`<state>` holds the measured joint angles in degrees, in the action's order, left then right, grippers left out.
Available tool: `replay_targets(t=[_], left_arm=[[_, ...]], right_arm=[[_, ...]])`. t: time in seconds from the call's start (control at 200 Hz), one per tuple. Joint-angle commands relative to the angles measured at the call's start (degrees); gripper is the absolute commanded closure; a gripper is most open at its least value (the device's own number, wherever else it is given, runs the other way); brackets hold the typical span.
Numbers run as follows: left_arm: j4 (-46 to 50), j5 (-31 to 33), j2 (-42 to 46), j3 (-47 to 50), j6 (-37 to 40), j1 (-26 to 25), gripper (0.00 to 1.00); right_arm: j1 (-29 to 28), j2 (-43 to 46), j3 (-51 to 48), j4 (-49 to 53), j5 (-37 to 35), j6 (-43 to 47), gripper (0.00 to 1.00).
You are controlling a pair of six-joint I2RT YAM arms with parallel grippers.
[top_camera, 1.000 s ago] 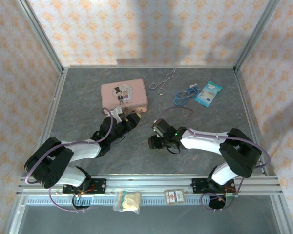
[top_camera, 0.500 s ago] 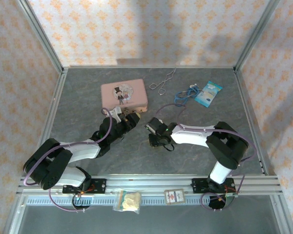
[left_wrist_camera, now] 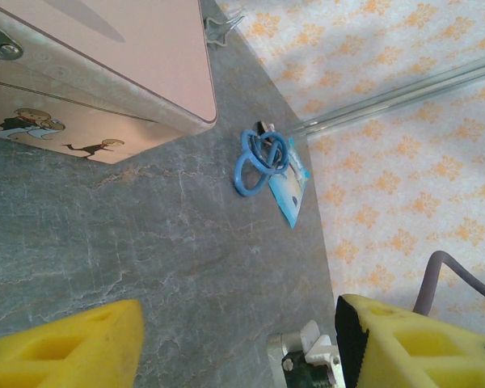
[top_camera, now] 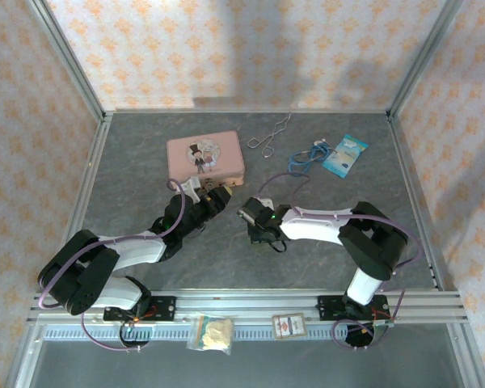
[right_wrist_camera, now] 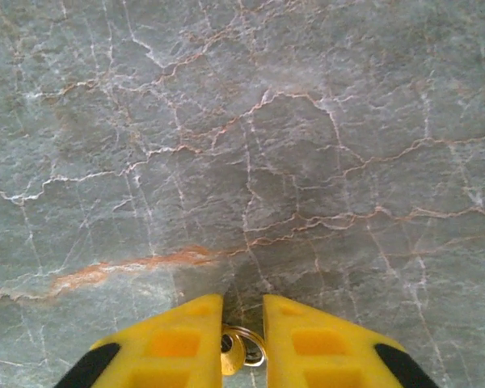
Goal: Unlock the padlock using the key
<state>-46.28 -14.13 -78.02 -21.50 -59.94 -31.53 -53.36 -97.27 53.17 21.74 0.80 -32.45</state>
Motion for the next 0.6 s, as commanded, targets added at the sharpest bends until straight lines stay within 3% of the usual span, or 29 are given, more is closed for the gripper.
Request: replay_targets(t=[0.0, 0.155, 0.32, 0.475, 0.596], left_arm=[[0.45, 0.63, 0.33, -0.12, 1.01, -0.15, 0.38], [0.27, -0.28, 0.27, -0.43, 1.34, -0.12, 0.38], [-2.21, -1.95, -0.71, -0.70, -0.44, -0.20, 0.38], [-12.50, -4.23, -5.21, -0.54, -7.09, -1.37, 0.39], [-20.63, -2.48, -9.69, -1.22, -12.12, -4.58, 0.42]], right_arm=[[-0.66, -1.40, -1.39, 0.31, 1.98, -3.99, 0.90], [2.82, 4.20, -4.06, -4.42, 5.05, -6.42, 1.00], [7.99, 12.97, -6.45, -10.07, 7.80, -8.24, 1.00], [9.24, 17.30, -5.66, -11.65, 3.20, -8.81, 1.00], [9.66, 18.61, -5.62, -15.39, -1.12, -10.55, 1.00]])
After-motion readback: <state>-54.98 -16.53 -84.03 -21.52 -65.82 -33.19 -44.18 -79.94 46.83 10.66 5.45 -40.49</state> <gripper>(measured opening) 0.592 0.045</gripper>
